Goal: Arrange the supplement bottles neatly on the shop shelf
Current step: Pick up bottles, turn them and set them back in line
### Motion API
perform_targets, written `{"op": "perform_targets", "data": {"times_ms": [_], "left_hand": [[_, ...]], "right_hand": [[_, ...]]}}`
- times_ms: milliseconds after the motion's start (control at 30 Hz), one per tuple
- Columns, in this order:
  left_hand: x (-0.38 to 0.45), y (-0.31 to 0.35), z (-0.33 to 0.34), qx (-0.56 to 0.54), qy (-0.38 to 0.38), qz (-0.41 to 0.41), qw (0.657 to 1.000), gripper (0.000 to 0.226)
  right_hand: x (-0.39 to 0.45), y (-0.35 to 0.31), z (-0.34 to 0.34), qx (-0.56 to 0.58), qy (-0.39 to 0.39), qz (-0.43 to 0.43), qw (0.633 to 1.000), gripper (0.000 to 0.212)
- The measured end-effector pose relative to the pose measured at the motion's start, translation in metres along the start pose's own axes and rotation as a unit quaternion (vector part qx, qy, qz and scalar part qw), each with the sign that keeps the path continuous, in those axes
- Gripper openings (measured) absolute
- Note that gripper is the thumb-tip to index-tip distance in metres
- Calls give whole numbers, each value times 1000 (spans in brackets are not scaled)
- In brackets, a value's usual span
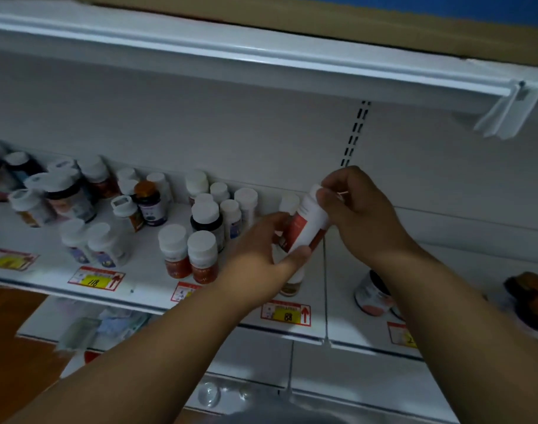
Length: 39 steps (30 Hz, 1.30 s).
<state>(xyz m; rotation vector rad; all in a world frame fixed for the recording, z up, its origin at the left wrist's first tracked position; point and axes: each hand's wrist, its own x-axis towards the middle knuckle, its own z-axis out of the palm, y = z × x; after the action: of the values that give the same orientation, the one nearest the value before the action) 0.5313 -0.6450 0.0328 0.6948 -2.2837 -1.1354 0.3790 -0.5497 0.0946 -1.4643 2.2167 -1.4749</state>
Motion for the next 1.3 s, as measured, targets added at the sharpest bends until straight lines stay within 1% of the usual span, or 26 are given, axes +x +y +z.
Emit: {"op": "perform_targets", "data": {"times_ms": [33,100,133,200,267,333,367,467,500,533,567,600,667,700,800,833,900,967,1000,1033,1067,1167,1200,1300], "left_hand": [[-5,2,-1,-26,-8,-4,1000,47],[-18,1,-2,-53,18,-9,998,37],[-24,1,-4,-50,46,-9,998,38],[-34,-4,-6,1,99,-13,995,49],[-46,-10,-7,42,119,-27,992,62],[-57,-16,-12,22,100,-27,994,66],[-60,-19,-18,3,81,-22,996,62],[-59,-32,-38,-117,-1,-24,993,38],[-56,-36,-45,-156,-24,-41,987,33],[-54,-40,-51,-167,-32,-53,984,32],[-52,-43,-57,-152,-28,-52,987,35],[-50,-46,-62,-121,-20,-44,991,41],[-48,-52,-72,-59,4,-28,998,53],[-47,-56,-77,-32,11,-22,999,57],[-45,-70,-94,52,-7,20,998,65],[-44,-74,-99,77,-8,45,996,65],[-38,-84,-112,137,22,107,985,58],[-28,-95,-122,202,65,168,963,48],[-23,-100,-126,232,74,191,951,45],[-17,-105,-129,261,68,211,940,45],[-10,-108,-132,286,45,226,930,46],[5,-116,-132,336,-59,230,911,55],[9,-118,-131,351,-82,227,905,58],[13,-123,-130,373,-99,225,895,60]], "right_hand": [[-3,-7,3,19,-13,7,1000,4],[-9,-17,11,46,-35,20,998,5],[-13,-21,16,56,-40,25,997,7],[-21,-23,30,78,-51,52,994,13],[-33,-26,45,94,-58,90,990,20],[-38,-28,54,91,-51,102,989,24],[-38,-30,56,92,-50,101,989,26],[-32,-35,61,146,-55,95,983,34],[-30,-37,65,175,-49,105,978,35],[-30,-39,70,187,-44,121,974,34],[-31,-43,76,180,-39,138,973,31],[-32,-48,82,149,-38,155,976,29],[-32,-58,92,52,-53,180,981,36],[-32,-60,96,21,-56,186,981,36],[-35,-65,107,-18,-35,178,983,25],[-36,-66,109,-42,-27,171,984,26],[-38,-65,116,-113,-26,162,980,35],[-39,-62,126,-196,-35,157,967,46],[-39,-61,132,-225,-41,159,961,49],[-39,-60,139,-243,-49,167,954,51],[-37,-61,145,-254,-58,177,949,51],[-27,-68,160,-257,-75,195,944,47],[-23,-70,163,-253,-74,196,944,46],[-19,-72,169,-266,-76,200,940,46]]}}
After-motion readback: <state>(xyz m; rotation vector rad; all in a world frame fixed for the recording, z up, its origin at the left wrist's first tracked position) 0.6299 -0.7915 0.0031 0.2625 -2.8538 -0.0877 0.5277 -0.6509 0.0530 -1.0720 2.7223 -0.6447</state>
